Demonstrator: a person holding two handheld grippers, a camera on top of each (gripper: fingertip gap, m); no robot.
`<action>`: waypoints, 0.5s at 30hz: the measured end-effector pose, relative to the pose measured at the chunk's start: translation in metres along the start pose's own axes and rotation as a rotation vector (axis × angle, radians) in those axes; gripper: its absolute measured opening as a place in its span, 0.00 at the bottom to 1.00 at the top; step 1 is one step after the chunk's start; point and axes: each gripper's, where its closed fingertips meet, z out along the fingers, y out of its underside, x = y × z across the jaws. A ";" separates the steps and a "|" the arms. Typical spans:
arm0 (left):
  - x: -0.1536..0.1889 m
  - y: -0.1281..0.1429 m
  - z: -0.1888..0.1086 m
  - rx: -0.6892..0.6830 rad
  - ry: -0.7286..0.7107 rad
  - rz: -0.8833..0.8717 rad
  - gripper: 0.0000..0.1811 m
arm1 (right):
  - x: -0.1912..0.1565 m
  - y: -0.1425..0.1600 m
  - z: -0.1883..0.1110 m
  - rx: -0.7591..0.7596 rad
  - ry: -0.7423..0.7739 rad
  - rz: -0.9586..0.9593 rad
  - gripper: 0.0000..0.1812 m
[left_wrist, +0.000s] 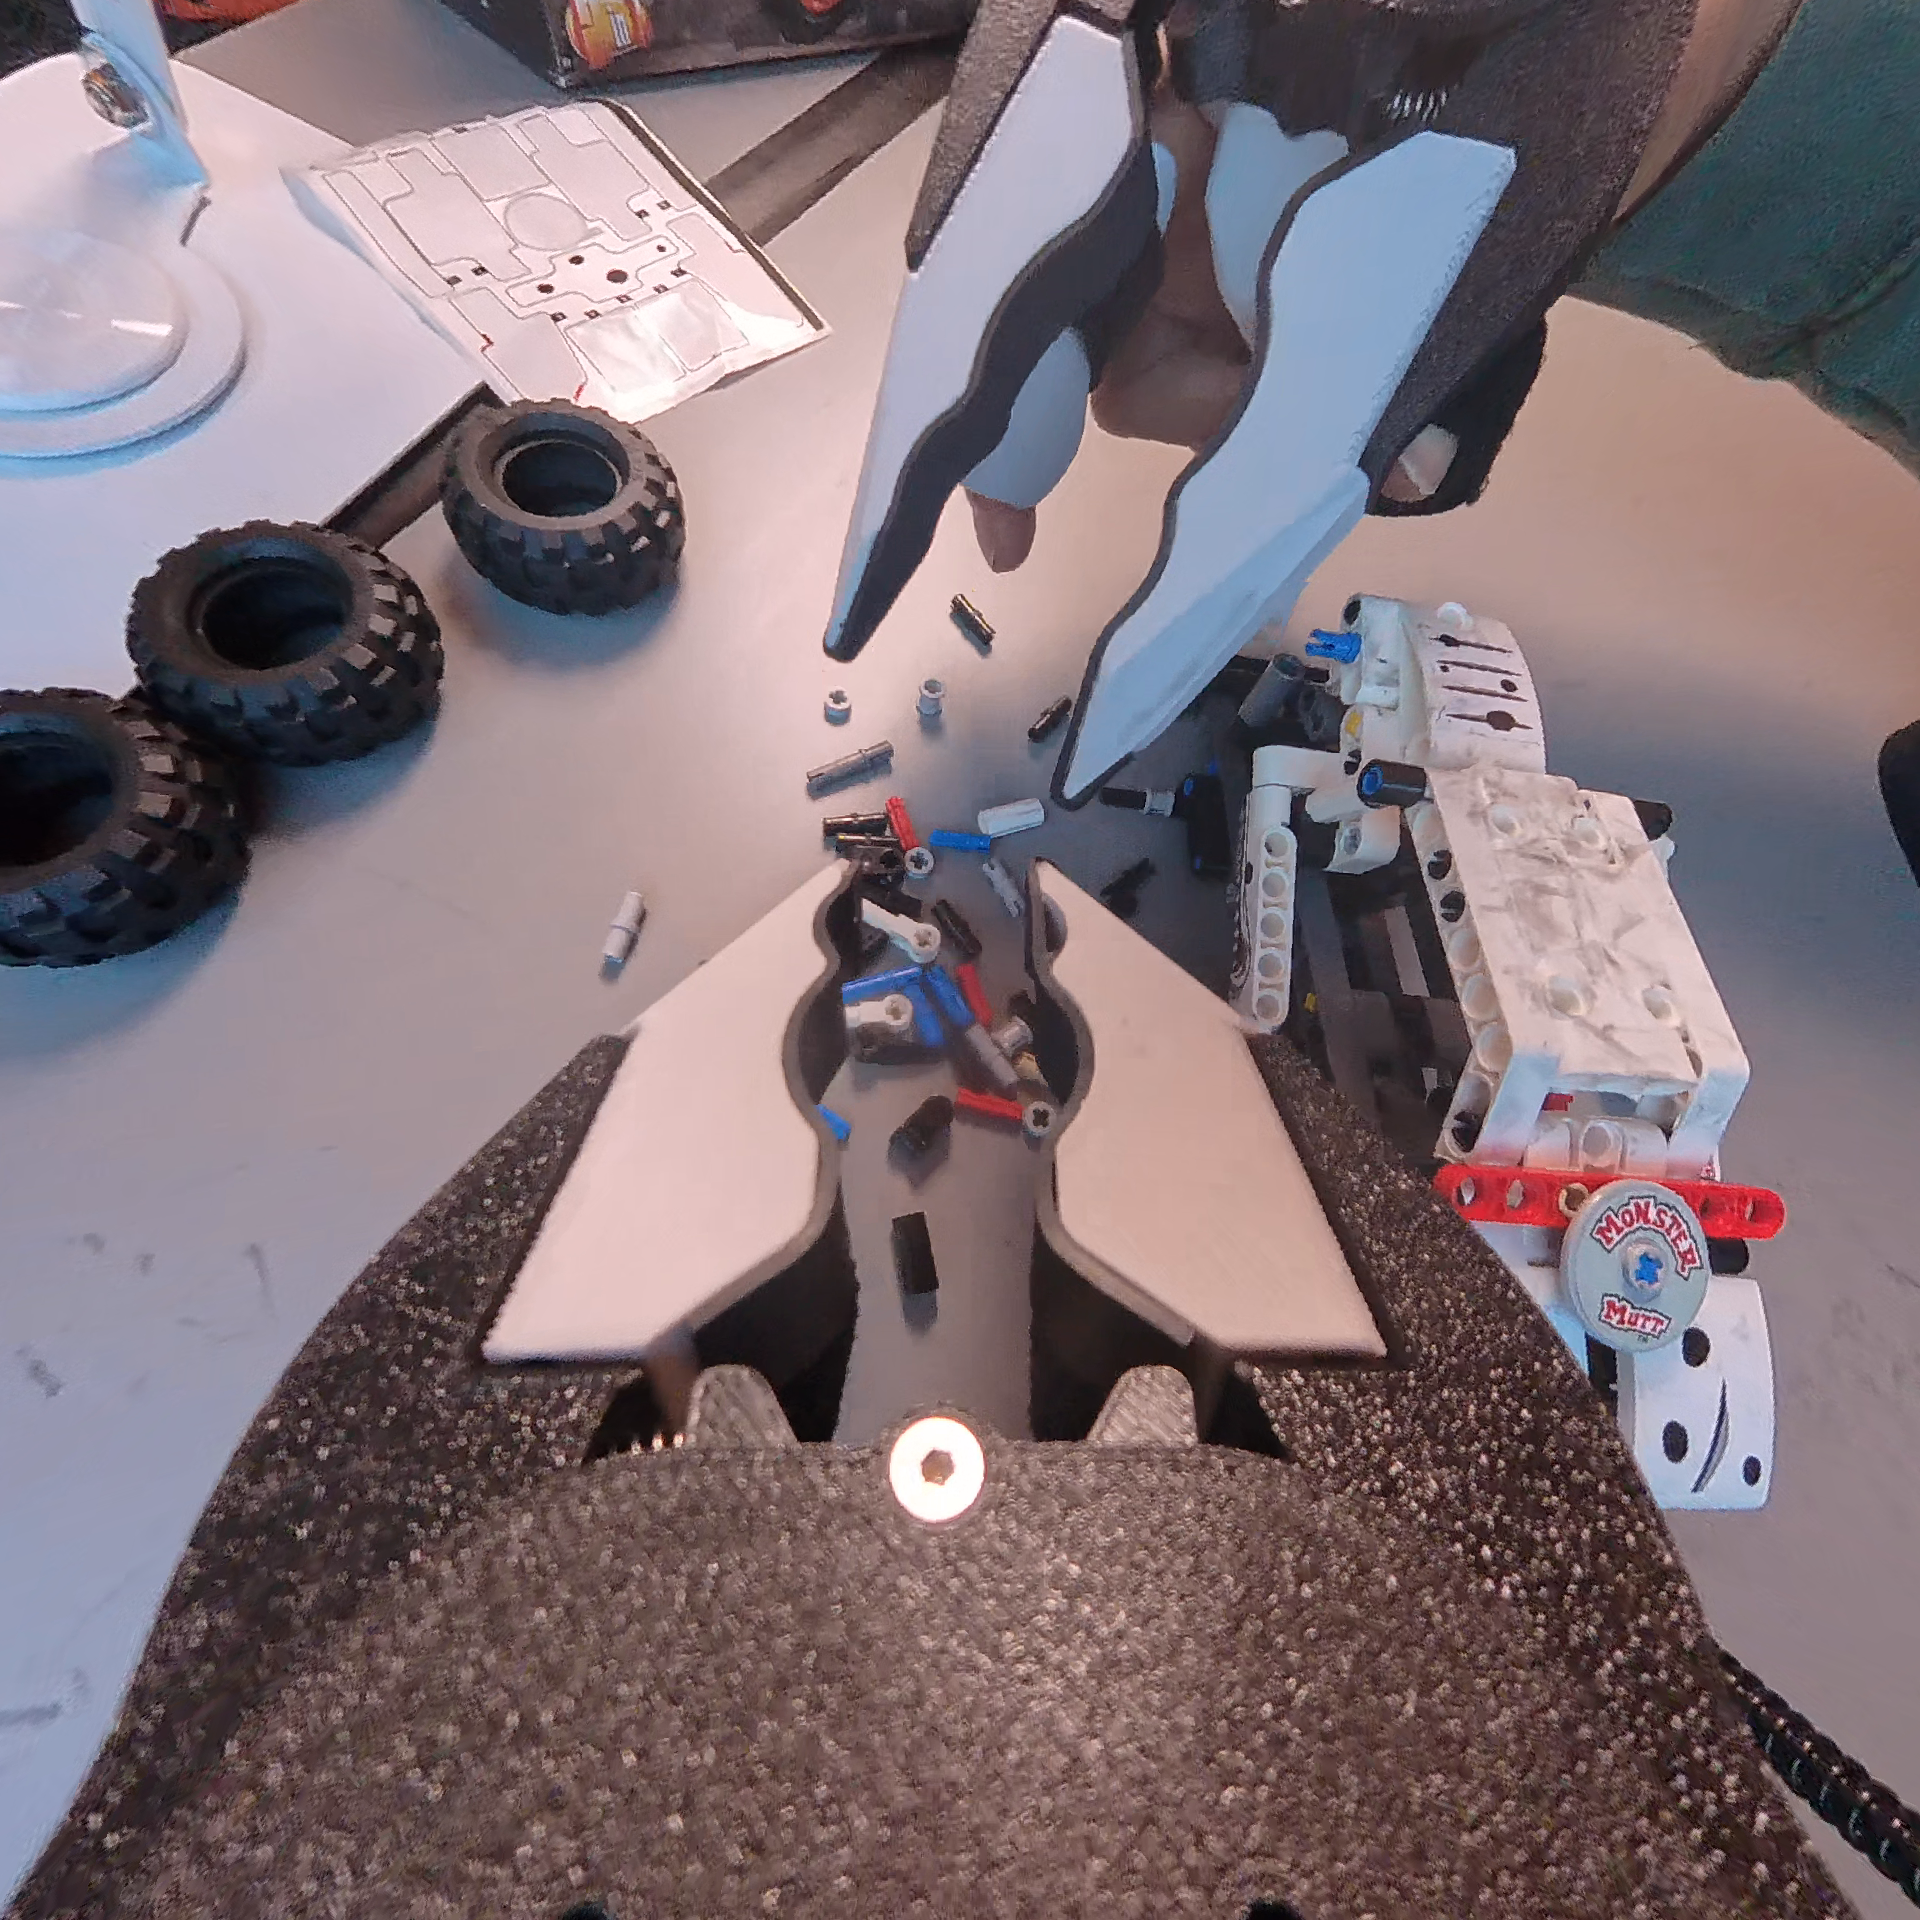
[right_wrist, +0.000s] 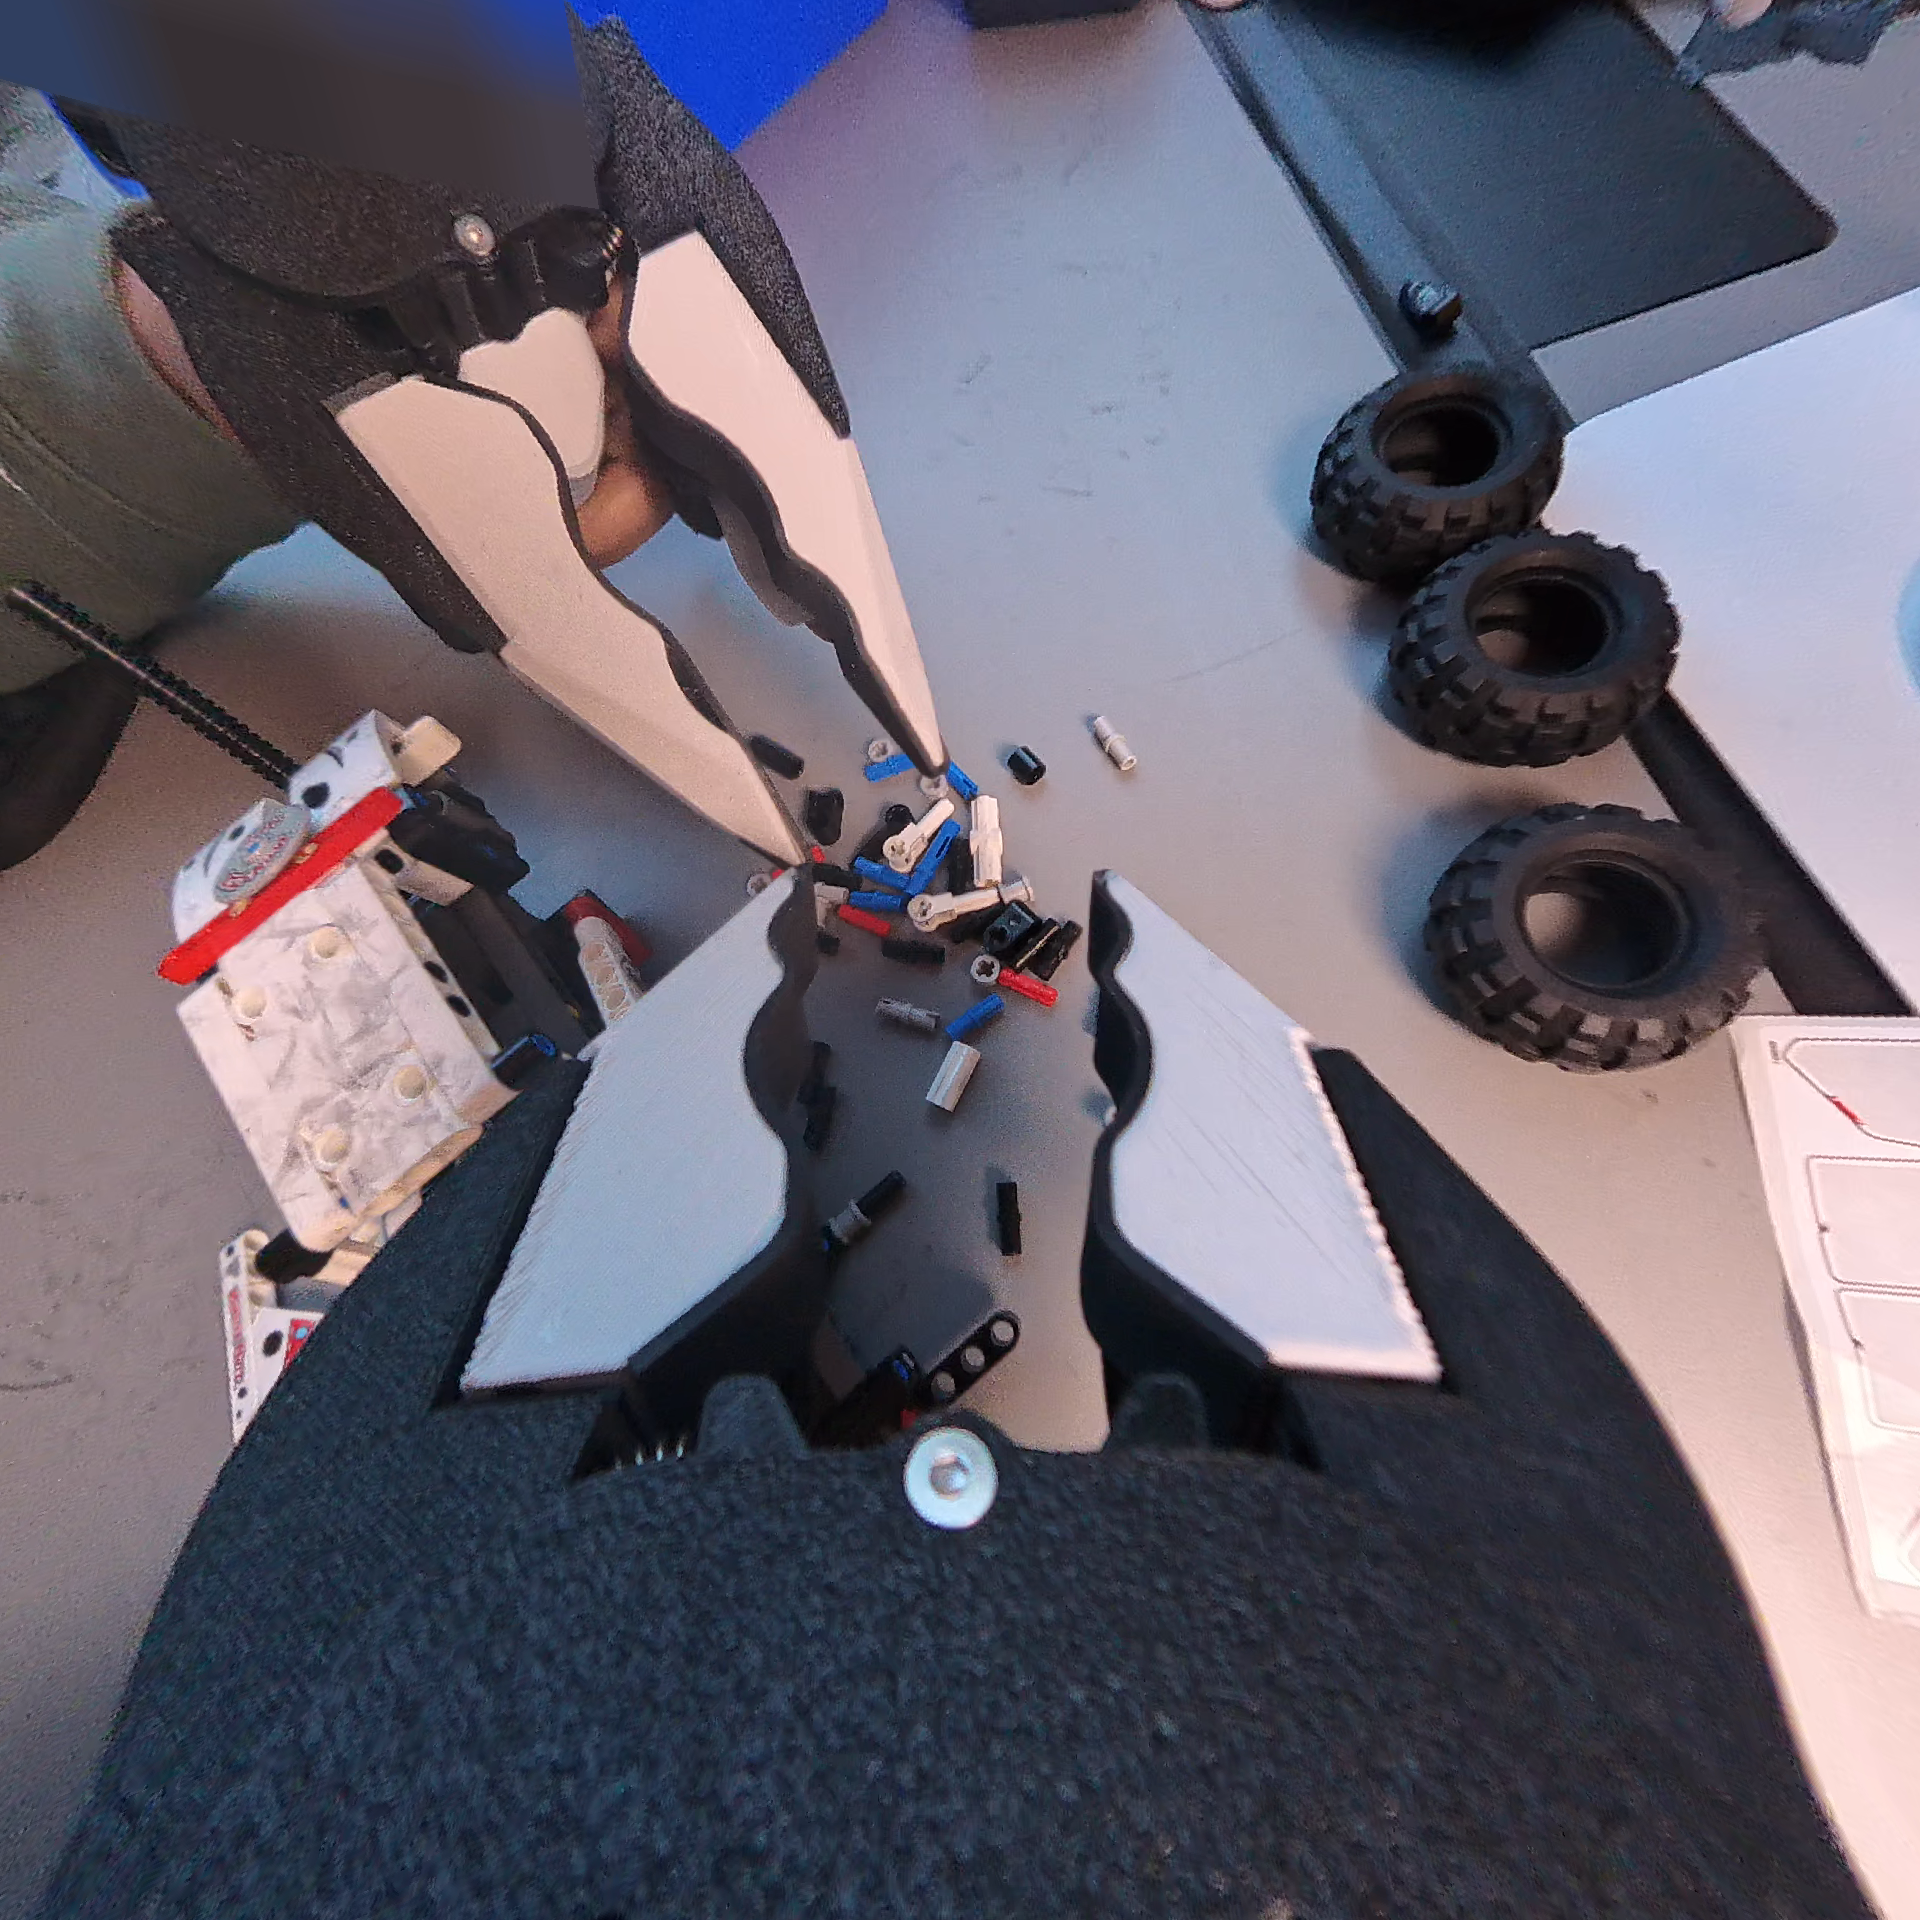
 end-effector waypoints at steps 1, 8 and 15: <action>-0.001 -0.002 -0.003 0.018 -0.005 -0.004 0.18 | 0.000 -0.005 -0.006 0.033 0.009 -0.002 0.29; 0.032 -0.046 -0.073 0.291 -0.008 0.046 0.23 | -0.057 -0.028 -0.091 0.365 0.076 -0.157 0.21; 0.145 -0.019 -0.128 0.302 0.124 0.234 0.16 | -0.143 0.113 -0.095 -0.054 0.014 -0.250 0.15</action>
